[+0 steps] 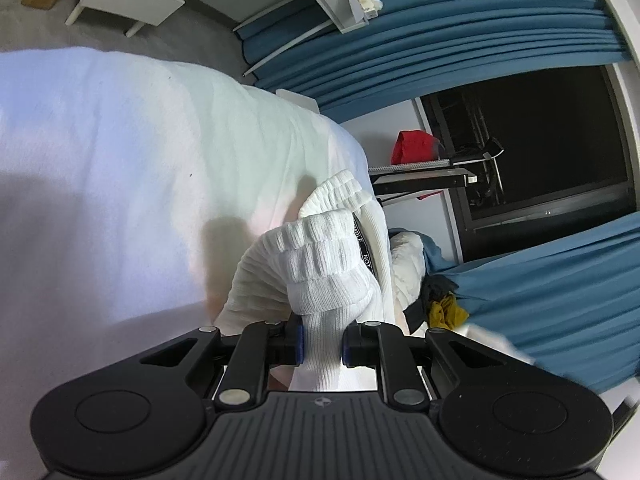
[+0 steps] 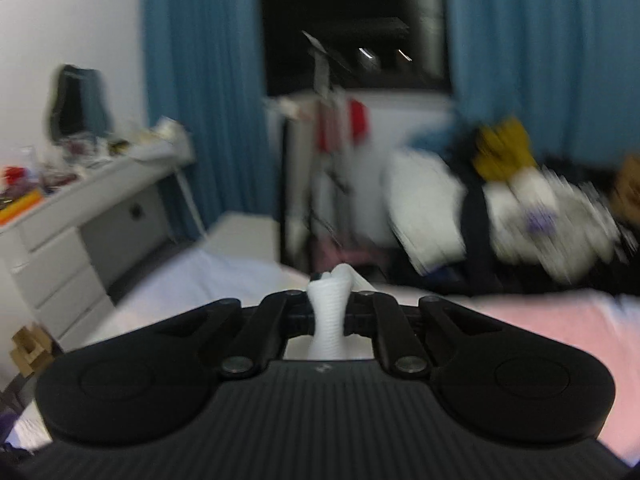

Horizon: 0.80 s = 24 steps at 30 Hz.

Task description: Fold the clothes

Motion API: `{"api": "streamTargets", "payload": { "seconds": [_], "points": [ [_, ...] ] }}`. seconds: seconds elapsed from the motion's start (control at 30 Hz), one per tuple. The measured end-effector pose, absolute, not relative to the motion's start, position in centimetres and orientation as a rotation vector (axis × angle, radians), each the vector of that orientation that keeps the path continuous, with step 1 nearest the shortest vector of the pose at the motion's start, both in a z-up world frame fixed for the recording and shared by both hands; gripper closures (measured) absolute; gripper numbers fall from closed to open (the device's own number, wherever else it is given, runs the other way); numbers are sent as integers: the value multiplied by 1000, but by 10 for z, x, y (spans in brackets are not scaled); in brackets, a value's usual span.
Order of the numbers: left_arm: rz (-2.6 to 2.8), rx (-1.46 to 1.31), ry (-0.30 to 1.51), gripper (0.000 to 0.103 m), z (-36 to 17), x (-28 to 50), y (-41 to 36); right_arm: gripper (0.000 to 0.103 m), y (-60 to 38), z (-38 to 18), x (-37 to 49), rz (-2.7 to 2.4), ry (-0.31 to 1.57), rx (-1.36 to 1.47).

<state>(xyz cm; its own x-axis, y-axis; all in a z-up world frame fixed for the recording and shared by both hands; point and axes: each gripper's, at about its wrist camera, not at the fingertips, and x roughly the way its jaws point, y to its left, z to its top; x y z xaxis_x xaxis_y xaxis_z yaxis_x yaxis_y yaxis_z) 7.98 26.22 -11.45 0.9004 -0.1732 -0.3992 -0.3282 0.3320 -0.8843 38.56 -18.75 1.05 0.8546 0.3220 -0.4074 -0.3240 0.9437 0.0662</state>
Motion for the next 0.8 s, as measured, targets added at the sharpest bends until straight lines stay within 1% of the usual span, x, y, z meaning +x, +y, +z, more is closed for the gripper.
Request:
{"api": "streamTargets", "payload": {
  "seconds": [0.07, 0.13, 0.2, 0.33, 0.4, 0.47, 0.53, 0.6, 0.63, 0.67, 0.7, 0.73, 0.77, 0.8],
  "points": [
    [108, -1246, 467, 86, -116, 81, 262, 94, -165, 7, 398, 381, 434, -37],
    [112, -1246, 464, 86, -118, 82, 262, 94, -144, -12, 408, 403, 479, -88],
    [119, -1241, 464, 86, -120, 84, 262, 94, -126, -45, 415, 424, 550, -136],
    [122, -1237, 463, 86, -123, 86, 262, 94, -96, -128, 397, 427, 703, -266],
    [124, -1238, 464, 86, -124, 86, 262, 93, -92, -151, 383, 416, 686, -321],
    [127, -1236, 464, 86, -124, 86, 262, 91, -99, -151, 372, 428, 627, -310],
    [131, -1234, 465, 86, -124, 86, 261, 87, -117, -134, 366, 459, 600, -213],
    [133, -1235, 466, 86, -123, 87, 261, 75, -136, -116, 359, 492, 572, -122],
    [135, -1235, 466, 86, -123, 87, 260, 71, -144, -106, 354, 515, 555, -100],
    [137, -1236, 467, 86, -122, 86, 260, 61, -153, -97, 352, 539, 536, -87],
    [138, -1236, 467, 86, -122, 86, 259, 50, -165, -86, 350, 553, 515, -78],
    [140, -1234, 467, 86, -121, 87, 259, 44, -178, -77, 347, 551, 494, -65],
    [142, -1232, 467, 86, -120, 88, 258, 36, -192, -68, 349, 544, 476, -39],
    [144, -1233, 467, 86, -120, 88, 258, 33, -206, -60, 351, 537, 458, -13]
  ]
}}
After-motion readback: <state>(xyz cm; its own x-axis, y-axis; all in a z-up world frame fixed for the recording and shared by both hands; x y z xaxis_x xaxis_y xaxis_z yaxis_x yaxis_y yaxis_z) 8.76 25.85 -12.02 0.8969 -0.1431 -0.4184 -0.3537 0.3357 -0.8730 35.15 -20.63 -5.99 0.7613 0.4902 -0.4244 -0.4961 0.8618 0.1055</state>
